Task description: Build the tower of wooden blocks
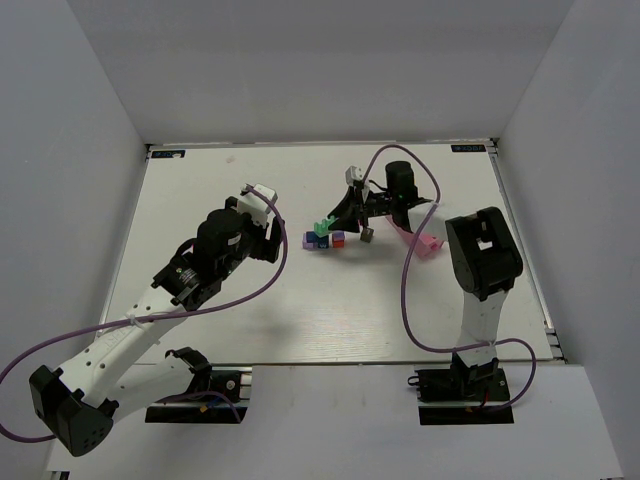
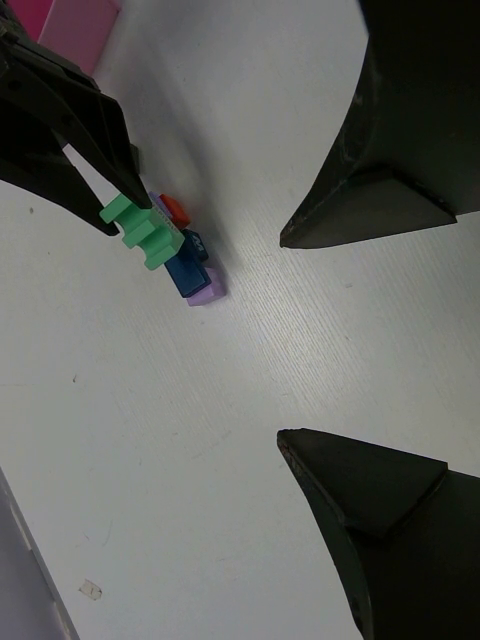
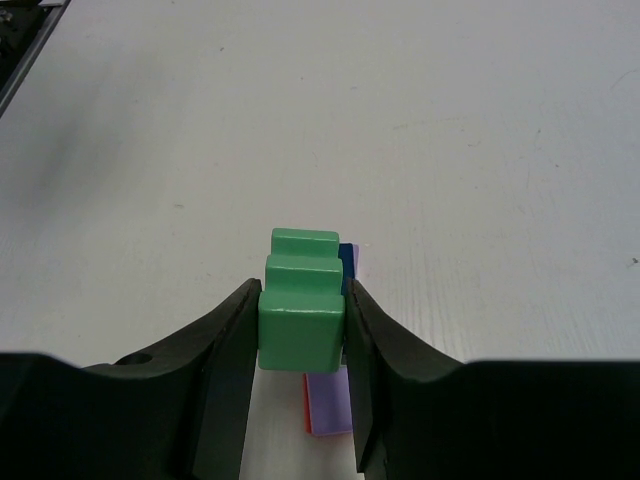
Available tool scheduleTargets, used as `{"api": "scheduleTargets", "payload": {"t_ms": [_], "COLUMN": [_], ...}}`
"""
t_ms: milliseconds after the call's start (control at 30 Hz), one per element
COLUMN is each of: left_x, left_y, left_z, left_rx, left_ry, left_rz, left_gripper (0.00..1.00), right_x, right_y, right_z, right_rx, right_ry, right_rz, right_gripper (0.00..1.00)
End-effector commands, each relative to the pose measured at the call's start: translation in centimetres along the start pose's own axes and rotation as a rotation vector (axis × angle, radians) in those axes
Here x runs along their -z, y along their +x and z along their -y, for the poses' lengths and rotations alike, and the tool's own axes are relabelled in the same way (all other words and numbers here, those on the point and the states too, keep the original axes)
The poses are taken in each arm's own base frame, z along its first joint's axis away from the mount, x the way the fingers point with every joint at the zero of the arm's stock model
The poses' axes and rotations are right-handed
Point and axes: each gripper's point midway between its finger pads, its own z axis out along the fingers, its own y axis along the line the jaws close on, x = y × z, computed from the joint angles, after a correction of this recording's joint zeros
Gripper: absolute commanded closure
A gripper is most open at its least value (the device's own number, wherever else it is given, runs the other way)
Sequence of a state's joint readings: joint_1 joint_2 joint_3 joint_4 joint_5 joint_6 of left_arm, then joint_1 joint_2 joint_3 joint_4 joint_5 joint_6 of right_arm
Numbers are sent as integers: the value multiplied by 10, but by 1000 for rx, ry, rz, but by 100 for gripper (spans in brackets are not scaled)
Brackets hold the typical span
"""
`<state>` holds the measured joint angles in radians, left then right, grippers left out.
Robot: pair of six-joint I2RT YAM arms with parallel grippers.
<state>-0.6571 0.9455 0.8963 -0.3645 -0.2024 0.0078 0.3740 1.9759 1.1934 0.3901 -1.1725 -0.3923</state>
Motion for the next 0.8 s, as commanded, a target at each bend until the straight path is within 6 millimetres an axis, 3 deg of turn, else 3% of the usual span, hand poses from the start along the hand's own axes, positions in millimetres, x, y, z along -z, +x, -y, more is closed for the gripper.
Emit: {"api": "scheduleTargets", "payload": {"t_ms": [0,267,467,700,733,767], "left_x": [0,0,-2,-2,-2,-2], "left_y": [-4,-4,-1,-1,-1,-1], "left_z": [-4,-4,-6,-6,-6,-5], "left_rx": [1,1,2,2,2,2], "left_ry": [-16,-16,-24,-24,-24,-15], "left_rz": [17,17,7,7,7,7], "left_gripper": [18,18,18,18,18,18], "right_x": [0,-2,-3,4,8,12], "right_y": [-8,-5,-5,-27,-13,-32], "right_z": [12,20,14,-9,-20,-25], "right_rx": [35,47,58,173,147,213], "right_ry": [7,7,-20,-35,-43,-30], "right_rz": [6,-10,-12,-23,-43,-39], "right_gripper": [100,100,100,100,100,100]}}
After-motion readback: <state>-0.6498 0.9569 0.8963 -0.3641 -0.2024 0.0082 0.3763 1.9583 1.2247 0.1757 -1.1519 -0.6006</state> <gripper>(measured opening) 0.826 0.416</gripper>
